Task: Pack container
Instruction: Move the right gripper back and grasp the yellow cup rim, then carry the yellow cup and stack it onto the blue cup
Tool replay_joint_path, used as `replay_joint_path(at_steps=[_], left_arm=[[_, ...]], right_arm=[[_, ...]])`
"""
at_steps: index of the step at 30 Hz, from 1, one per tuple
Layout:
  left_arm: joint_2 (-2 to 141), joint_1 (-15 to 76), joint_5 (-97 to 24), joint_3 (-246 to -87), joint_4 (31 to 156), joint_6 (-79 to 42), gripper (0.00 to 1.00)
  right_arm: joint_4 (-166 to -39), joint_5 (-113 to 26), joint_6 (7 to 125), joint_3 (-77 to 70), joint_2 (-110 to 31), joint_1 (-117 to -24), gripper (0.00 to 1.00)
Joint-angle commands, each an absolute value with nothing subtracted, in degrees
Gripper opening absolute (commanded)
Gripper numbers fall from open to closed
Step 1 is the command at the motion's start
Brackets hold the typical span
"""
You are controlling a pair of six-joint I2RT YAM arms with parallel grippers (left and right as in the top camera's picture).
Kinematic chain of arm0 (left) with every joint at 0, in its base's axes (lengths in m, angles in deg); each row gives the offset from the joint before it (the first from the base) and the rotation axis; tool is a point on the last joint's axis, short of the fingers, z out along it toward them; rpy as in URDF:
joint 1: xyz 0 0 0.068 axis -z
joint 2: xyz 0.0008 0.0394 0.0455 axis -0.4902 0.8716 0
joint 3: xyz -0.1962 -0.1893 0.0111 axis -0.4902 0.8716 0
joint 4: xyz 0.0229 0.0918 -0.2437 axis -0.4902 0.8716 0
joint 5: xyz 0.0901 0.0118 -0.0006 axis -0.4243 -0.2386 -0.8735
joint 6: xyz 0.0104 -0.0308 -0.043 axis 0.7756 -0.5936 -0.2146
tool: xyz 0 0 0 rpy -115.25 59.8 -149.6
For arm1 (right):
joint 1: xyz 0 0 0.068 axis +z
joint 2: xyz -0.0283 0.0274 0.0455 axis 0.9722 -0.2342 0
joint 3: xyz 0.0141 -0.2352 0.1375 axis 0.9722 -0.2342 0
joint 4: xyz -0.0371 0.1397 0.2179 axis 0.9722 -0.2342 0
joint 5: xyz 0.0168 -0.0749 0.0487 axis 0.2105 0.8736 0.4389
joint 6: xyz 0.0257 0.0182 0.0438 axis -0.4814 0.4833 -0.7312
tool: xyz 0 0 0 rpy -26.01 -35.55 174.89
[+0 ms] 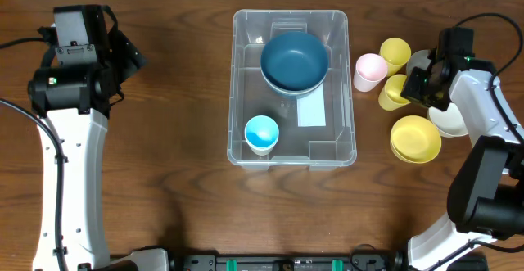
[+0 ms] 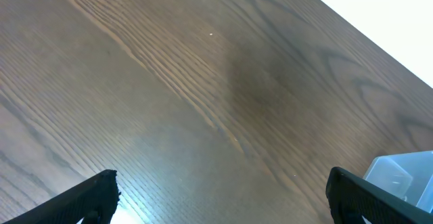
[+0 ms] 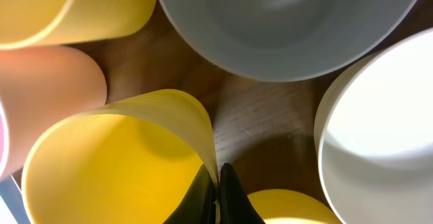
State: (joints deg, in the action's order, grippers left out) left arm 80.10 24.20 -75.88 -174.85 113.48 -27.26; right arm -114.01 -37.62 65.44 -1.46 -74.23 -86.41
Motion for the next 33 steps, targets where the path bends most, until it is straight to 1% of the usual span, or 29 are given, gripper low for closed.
replay_joint_path(at_steps=[1, 7, 11, 16, 19, 25, 30, 33], left_arm=[[80.01, 24.12, -76.53, -175.70, 113.66, -26.91, 0.98], [80.01, 24.12, -76.53, -175.70, 113.66, -26.91, 0.98], [80.01, 24.12, -76.53, -175.70, 113.66, -26.91, 0.98], [80.01, 24.12, -76.53, -175.70, 113.66, -26.91, 0.98], [80.01, 24.12, -76.51, -175.70, 113.66, -26.91, 0.98], [80.01, 24.12, -76.53, -175.70, 113.66, -26.91, 0.98], [80.01, 24.12, -76.51, -175.70, 113.66, -26.91, 0.98], [80.01, 24.12, -76.53, -175.70, 113.66, -26.91, 0.98]], right_arm=[[-115.06, -37.54, 67.00, -1.09, -71.45, -86.56, 0.01], [-116.24, -38.02, 67.00, -0.96, -59.50, -86.10, 0.01], [-117.59, -38.80, 67.00, -0.96, -49.55, -83.52, 0.01], [-119.08, -38.78, 67.43, -0.96, -38.56, -75.26, 0.01], [-118.95, -38.78, 67.43, -0.96, -34.69, -67.92, 0.01], [-118.08, -38.52, 67.41, -0.98, -34.78, -54.43, 0.01], [-115.71, -37.91, 67.46, -1.00, -41.01, -45.45, 0.01], [-114.12, -37.91, 67.46, -1.00, -45.84, -41.67, 0.01]])
